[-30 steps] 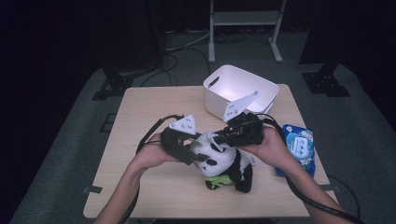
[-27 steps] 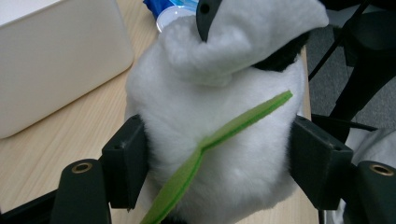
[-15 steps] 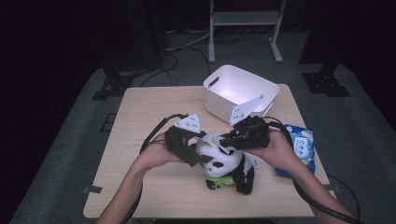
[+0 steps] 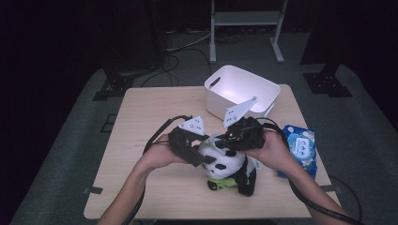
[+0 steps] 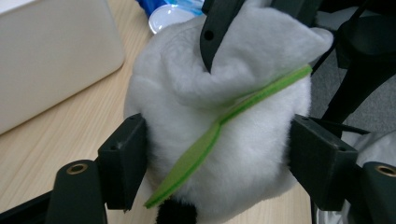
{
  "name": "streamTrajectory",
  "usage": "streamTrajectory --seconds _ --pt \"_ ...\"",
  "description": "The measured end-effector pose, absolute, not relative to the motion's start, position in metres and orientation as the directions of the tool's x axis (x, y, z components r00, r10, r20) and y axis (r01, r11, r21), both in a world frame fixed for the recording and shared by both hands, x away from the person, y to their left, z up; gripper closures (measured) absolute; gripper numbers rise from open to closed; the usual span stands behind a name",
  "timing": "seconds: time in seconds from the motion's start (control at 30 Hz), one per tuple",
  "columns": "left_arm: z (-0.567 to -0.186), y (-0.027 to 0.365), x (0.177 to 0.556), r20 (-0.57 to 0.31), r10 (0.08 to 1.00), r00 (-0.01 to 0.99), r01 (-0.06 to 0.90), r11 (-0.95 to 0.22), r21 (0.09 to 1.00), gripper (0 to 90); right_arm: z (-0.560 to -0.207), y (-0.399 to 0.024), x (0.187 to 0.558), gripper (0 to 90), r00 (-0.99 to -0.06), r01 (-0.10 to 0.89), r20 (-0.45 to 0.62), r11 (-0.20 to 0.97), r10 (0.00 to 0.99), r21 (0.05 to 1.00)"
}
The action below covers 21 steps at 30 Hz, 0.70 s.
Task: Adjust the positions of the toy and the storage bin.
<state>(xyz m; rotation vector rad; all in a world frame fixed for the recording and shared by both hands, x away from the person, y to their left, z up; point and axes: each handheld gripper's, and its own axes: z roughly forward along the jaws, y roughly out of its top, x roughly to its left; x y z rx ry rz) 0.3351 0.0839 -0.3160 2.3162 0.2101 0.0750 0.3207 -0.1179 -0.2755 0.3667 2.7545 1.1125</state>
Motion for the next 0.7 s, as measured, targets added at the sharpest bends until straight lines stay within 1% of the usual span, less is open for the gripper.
streamTrajectory --seconds 0.17,0.33,0.53,0.7 --pt "-0.319 0.094 0.336 -0.034 0.196 0.98 0.156 -0.65 0.744 27.0 -0.272 -0.12 0.322 81.2 -0.956 0.169 -0.054 0.694 0.287 0.7" --pt "-0.322 0.103 0.339 -0.046 0.213 0.976 0.176 -0.644 0.744 26.9 -0.277 -0.14 0.323 81.0 -0.945 0.213 -0.021 0.663 0.326 0.718" --pt "-0.326 0.117 0.343 -0.074 0.239 0.968 0.212 -0.631 0.746 26.4 -0.301 -0.162 0.328 80.9 -0.93 0.293 0.059 0.632 0.364 0.717" --pt "-0.329 0.128 0.344 -0.086 0.254 0.963 0.233 -0.632 0.739 24.2 -0.322 -0.166 0.329 81.0 -0.919 0.339 0.114 0.609 0.378 0.717"
